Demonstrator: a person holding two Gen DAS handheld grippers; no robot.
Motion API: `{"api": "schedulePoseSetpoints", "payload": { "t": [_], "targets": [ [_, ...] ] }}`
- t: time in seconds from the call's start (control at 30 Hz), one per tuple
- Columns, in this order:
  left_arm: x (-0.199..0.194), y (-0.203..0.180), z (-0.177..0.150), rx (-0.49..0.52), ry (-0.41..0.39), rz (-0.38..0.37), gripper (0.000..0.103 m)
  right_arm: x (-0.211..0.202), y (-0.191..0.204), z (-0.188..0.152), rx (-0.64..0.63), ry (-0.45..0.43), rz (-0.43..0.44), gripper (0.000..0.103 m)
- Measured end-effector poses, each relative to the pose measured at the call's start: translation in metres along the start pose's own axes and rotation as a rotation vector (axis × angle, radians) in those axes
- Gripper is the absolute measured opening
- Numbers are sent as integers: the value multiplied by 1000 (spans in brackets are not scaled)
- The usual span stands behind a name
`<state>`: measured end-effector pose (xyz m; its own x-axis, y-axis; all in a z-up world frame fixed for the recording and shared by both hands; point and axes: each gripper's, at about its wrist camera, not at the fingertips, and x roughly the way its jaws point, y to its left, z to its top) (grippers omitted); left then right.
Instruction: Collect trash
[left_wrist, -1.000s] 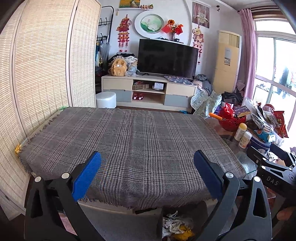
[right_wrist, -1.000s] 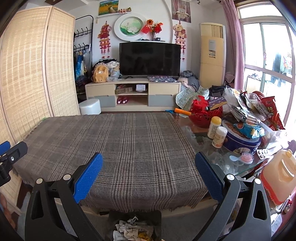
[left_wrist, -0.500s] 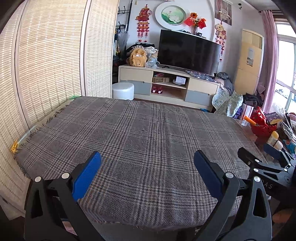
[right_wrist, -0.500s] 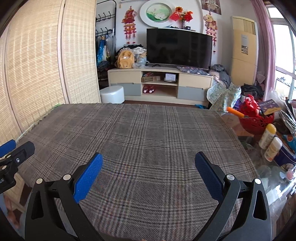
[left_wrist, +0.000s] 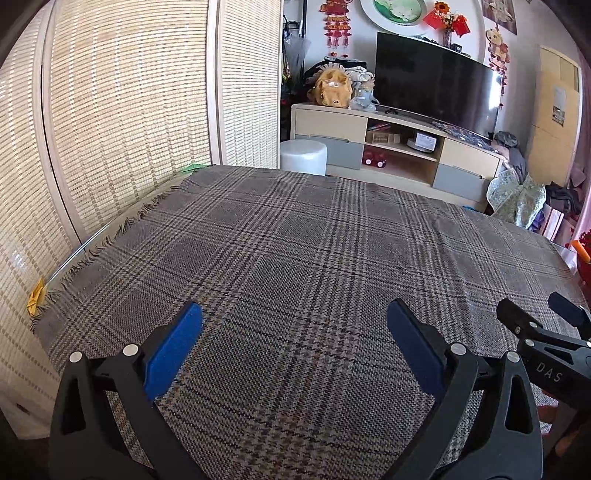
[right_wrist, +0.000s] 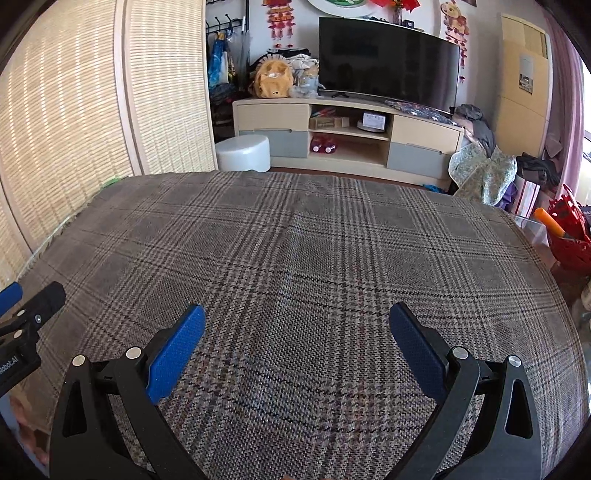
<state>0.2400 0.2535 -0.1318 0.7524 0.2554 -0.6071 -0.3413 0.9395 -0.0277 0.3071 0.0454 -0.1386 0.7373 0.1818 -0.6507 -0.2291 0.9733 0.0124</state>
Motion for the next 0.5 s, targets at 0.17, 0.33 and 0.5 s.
{"api": "schedulePoseSetpoints", "payload": {
  "t": [0.17,0.33,0.5],
  "targets": [
    [-3,-2,2,0,-2,-3,95,-2,1,-3,-6,11,-4,100],
    [-9,-8,5,15,3,27,95,-17,-7,2,1,-5,-10,100],
    [-17,-10,3,14,7,43,95,-34,-13,7,-4,-30,-25,100]
  ]
}}
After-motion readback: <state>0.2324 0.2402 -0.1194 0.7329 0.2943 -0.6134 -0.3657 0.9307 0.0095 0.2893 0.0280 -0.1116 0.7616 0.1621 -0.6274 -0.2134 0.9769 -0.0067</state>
